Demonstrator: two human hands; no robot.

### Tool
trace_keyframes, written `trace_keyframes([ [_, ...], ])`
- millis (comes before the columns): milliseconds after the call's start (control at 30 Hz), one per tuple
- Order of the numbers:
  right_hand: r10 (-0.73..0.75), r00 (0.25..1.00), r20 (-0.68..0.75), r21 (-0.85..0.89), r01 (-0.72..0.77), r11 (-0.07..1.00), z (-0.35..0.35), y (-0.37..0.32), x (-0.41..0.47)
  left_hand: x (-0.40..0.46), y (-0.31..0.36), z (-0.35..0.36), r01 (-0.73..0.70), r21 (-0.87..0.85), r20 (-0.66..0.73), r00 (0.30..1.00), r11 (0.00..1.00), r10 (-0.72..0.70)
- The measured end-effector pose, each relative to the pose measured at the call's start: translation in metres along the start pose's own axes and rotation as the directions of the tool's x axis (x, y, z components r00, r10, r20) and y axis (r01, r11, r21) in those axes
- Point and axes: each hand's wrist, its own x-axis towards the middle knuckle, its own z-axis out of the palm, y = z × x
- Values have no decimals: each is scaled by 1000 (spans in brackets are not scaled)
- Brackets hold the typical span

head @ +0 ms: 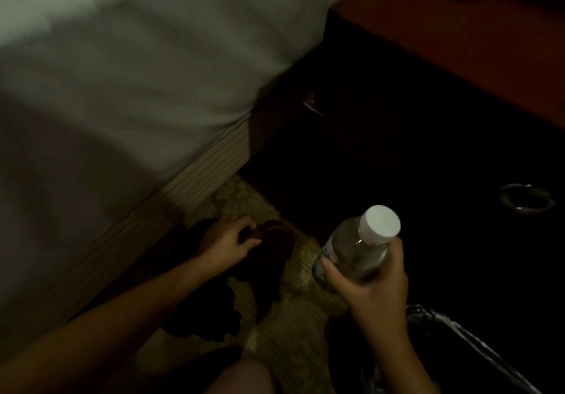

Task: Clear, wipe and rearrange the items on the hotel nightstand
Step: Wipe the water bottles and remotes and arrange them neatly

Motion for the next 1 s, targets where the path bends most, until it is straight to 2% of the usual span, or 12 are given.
trace_keyframes([
  [133, 0, 1000, -26, 69, 2, 998, -28, -56, 0, -44, 66, -75, -152, -158, -142, 981, 976, 130],
  [200, -1, 999, -45, 105, 6, 994, -49, -88, 3, -66, 114, -117, -232, -276, -208, 962, 933, 178],
  [267, -3, 997, -73, 124, 12, 992, -74, -126, 6, -86, 168, -157, -315, -458, -250, 943, 831, 220],
  [367, -35, 986, -161, 128, 56, 990, -119, -182, 12, -104, 247, -209, -352, -720, -301, 935, 598, 188],
  [500, -107, 951, -289, 127, 149, 981, -180, -233, 34, -99, 334, -247, -379, -842, -334, 925, 384, 181],
  [633, -138, 943, -303, 134, 186, 973, -226, -242, 66, -79, 397, -248, -348, -907, -305, 931, 236, 202],
  [667, -133, 945, -300, 113, 173, 978, -234, -241, 72, -74, 409, -245, -351, -904, -307, 930, 243, 202],
  [700, -131, 943, -307, 79, 162, 984, -241, -240, 77, -69, 419, -241, -370, -881, -326, 926, 294, 189],
  [833, -100, 911, -400, 4, 111, 994, -261, -229, 82, -52, 444, -235, -489, -656, -467, 861, 576, 199],
  [900, -79, 897, -436, 32, 103, 994, -268, -223, 80, -49, 454, -238, -522, -554, -497, 833, 649, 245],
  [1000, -66, 894, -444, 64, 105, 992, -273, -221, 77, -40, 466, -240, -528, -447, -469, 826, 722, 314],
])
